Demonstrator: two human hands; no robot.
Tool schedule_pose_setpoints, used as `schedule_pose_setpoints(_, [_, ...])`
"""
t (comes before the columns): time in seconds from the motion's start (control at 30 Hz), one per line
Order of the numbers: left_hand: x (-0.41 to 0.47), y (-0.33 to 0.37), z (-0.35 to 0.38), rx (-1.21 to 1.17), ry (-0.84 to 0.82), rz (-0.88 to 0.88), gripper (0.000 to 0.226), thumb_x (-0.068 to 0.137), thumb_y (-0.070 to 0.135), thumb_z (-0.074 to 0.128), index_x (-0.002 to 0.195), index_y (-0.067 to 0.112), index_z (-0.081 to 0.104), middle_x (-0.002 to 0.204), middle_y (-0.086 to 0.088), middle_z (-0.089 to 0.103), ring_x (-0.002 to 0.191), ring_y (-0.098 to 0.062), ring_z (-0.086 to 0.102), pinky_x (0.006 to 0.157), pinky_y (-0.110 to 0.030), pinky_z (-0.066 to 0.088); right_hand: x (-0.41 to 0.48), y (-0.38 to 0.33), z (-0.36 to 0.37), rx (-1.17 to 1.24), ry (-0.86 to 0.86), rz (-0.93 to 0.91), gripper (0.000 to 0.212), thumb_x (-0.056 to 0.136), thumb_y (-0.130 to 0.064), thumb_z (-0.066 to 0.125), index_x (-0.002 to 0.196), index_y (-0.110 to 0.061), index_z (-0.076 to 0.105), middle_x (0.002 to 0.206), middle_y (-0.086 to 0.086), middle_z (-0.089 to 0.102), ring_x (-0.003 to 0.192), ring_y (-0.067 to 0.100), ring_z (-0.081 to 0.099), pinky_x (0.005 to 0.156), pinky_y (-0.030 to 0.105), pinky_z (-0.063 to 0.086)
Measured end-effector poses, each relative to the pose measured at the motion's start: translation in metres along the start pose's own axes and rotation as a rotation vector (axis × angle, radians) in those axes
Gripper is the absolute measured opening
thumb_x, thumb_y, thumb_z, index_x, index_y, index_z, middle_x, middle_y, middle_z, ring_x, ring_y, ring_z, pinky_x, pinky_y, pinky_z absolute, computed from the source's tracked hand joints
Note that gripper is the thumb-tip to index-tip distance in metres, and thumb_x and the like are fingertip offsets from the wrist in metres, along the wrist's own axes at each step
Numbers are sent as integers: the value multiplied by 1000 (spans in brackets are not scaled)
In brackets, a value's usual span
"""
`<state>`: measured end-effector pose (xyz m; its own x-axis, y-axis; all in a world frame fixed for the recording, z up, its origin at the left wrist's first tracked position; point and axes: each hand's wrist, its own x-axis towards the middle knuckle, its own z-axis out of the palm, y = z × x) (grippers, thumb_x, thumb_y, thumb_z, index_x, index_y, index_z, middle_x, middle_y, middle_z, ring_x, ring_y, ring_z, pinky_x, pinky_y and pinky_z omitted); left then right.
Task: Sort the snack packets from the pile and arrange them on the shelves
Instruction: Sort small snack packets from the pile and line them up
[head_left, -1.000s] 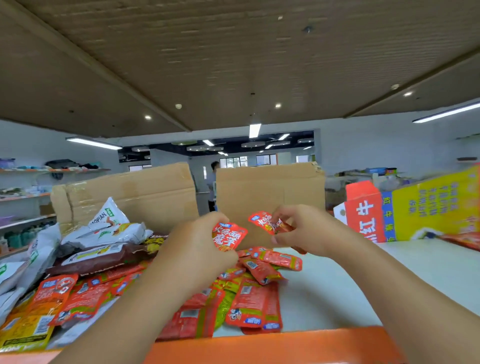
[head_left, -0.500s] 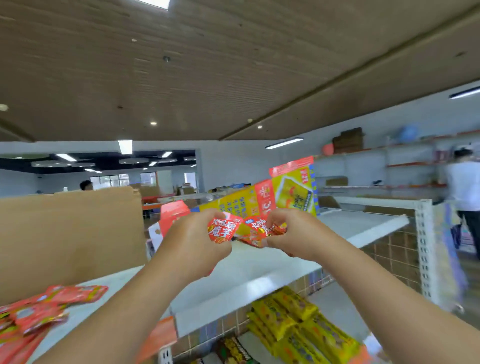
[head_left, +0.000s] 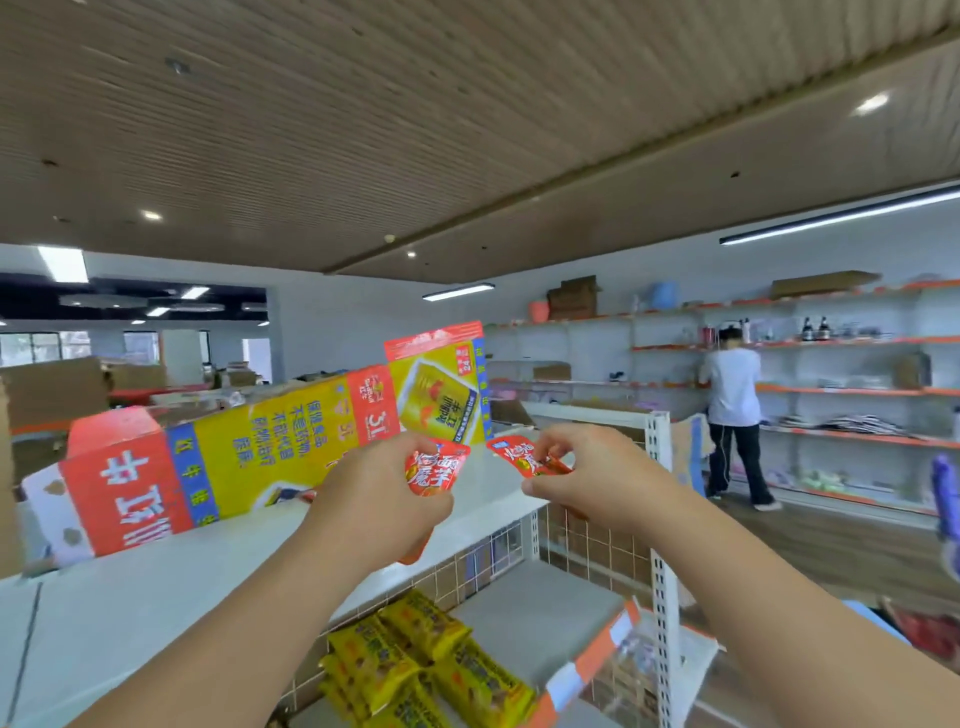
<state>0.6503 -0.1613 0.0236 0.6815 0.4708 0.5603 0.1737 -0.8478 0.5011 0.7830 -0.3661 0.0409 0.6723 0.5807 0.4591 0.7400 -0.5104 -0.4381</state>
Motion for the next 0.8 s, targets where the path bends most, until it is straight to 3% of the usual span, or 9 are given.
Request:
schedule_pose_setpoints(0.13, [15,-9,1,127,11,13,44,79,46,76,121,43,61,100,16,63,87,-10,60,62,-24,43,20,5,18,43,-34,-38,30,81,-54,75,101,-35,63,112,-11,60,71,5,61,59,25,50])
schedule_pose_setpoints(0.33, [56,-39,4,163,-5,-57,50,78,54,79,122,44,60,105,14,58,93,-14,59,75,-30,53,57,8,56,94,-76,-51,30,82,-52,76,98,-33,61,109,-9,63,61,9,65,52,26,53])
schedule_pose_setpoints(0.43, [82,-53,4,183,-10,-63,49,80,50,77,125,43,59,96,20,61,84,-9,60,72,-29,52,84,8,66,117,-83,-63,28,83,-50,76,98,-30,61,107,-10,63,55,9,63,52,26,51])
schedule_pose_setpoints(0.57, [123,-73,9,251,6,-65,58,79,57,73,132,43,57,125,5,62,99,-20,60,77,-32,50,127,9,75,96,-60,-80,29,83,-50,76,97,-30,60,96,-8,67,49,6,59,51,25,46])
schedule_pose_setpoints(0.8, [166,-102,12,277,-49,-132,57,78,63,72,129,43,57,112,6,60,95,-17,61,73,-30,47,211,-7,111,98,-81,-145,30,83,-48,77,98,-27,62,94,-6,67,46,7,53,52,24,42])
